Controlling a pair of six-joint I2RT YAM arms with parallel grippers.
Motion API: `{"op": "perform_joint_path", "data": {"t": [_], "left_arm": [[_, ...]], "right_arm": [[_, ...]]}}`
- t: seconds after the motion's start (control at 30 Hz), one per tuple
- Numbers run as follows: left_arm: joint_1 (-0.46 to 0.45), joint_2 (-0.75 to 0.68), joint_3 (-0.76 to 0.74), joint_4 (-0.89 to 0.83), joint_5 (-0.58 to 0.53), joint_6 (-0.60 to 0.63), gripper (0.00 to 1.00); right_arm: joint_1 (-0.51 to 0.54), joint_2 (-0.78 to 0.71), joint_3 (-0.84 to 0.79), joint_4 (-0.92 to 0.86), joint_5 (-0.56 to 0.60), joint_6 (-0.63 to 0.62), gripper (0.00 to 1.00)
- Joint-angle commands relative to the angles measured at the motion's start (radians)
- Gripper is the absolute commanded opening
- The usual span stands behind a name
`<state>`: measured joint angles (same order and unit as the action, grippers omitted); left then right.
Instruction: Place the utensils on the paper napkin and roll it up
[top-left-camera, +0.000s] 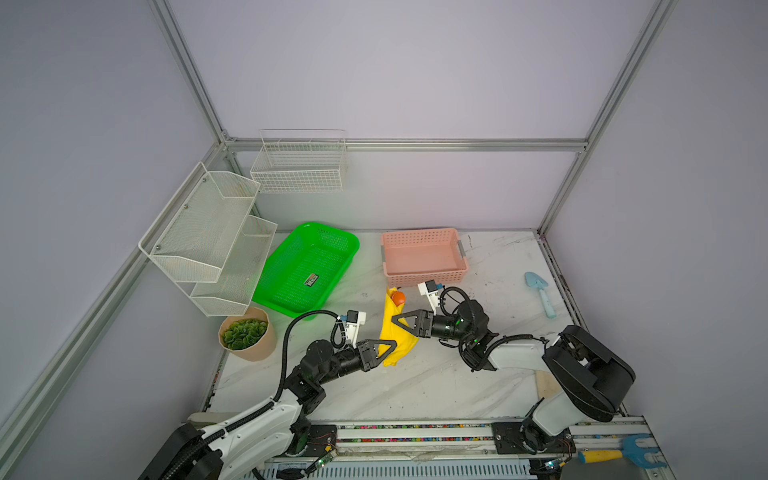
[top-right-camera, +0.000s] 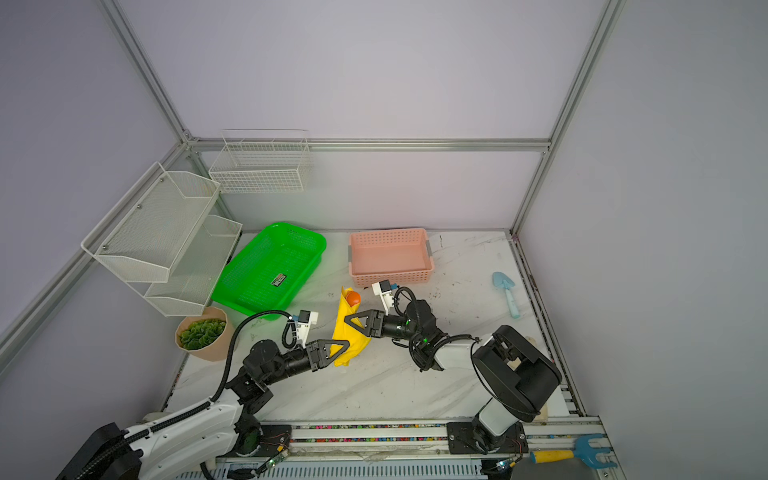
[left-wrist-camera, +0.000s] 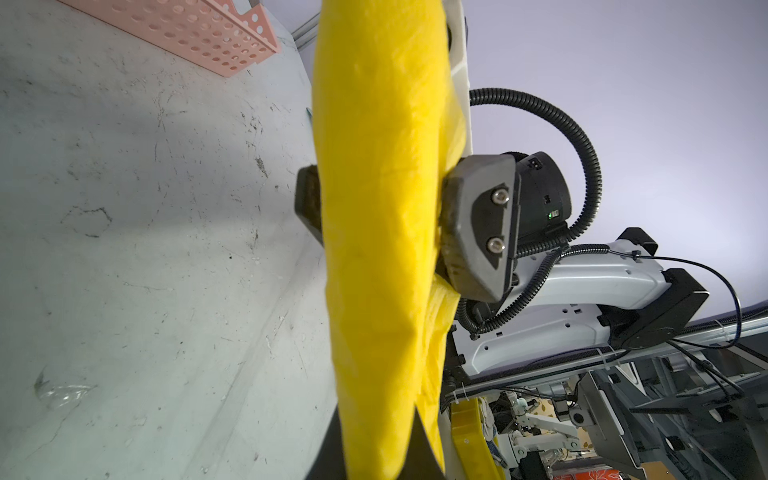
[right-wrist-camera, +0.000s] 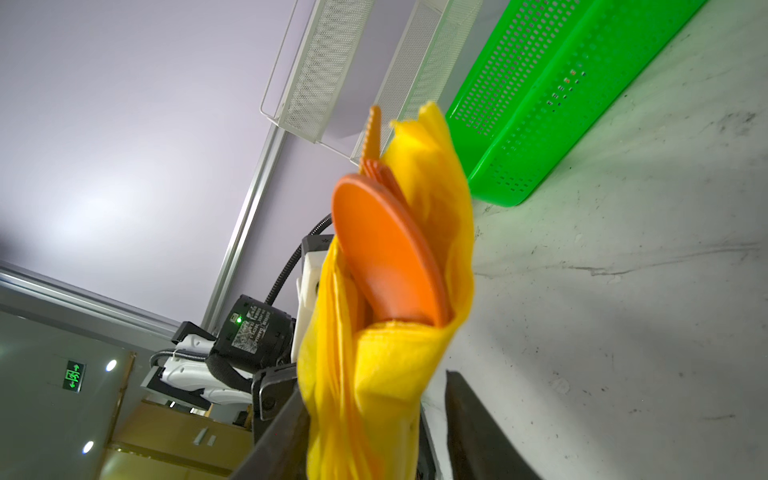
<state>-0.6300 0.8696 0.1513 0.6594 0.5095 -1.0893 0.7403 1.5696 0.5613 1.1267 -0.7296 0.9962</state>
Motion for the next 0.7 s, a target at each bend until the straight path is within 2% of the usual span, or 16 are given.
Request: {"op": "perform_joint_path", "data": {"t": [0.0, 0.17, 0.43, 0.5, 0.63, 0.67], "left_arm": [[-0.004, -0.022, -0.006, 0.023, -0.011, 0.005, 0.09], [-0.004, -0.019, 0.000, 0.053, 0.001, -0.009, 0.09], [-0.005, 0.014, 0.005, 0.113, 0.012, -0.026, 0.09], [-0.005, 0.025, 0.005, 0.125, 0.015, -0.027, 0.09], [-0.006, 0.035, 0.004, 0.135, 0.017, -0.029, 0.09], [-0.006, 0.034, 0.004, 0.135, 0.017, -0.028, 0.09]], "right_arm": [[-0.002, -0.024, 0.030, 0.044, -0.043, -0.010, 0.55], [-0.002, -0.010, 0.053, 0.049, -0.077, -0.017, 0.62], [0.005, 0.027, 0.089, 0.101, -0.102, 0.014, 0.63], [0.007, 0.036, 0.090, 0.113, -0.101, 0.022, 0.57], [0.007, 0.043, 0.088, 0.123, -0.088, 0.027, 0.29], [0.007, 0.046, 0.086, 0.123, -0.086, 0.027, 0.25]]}}
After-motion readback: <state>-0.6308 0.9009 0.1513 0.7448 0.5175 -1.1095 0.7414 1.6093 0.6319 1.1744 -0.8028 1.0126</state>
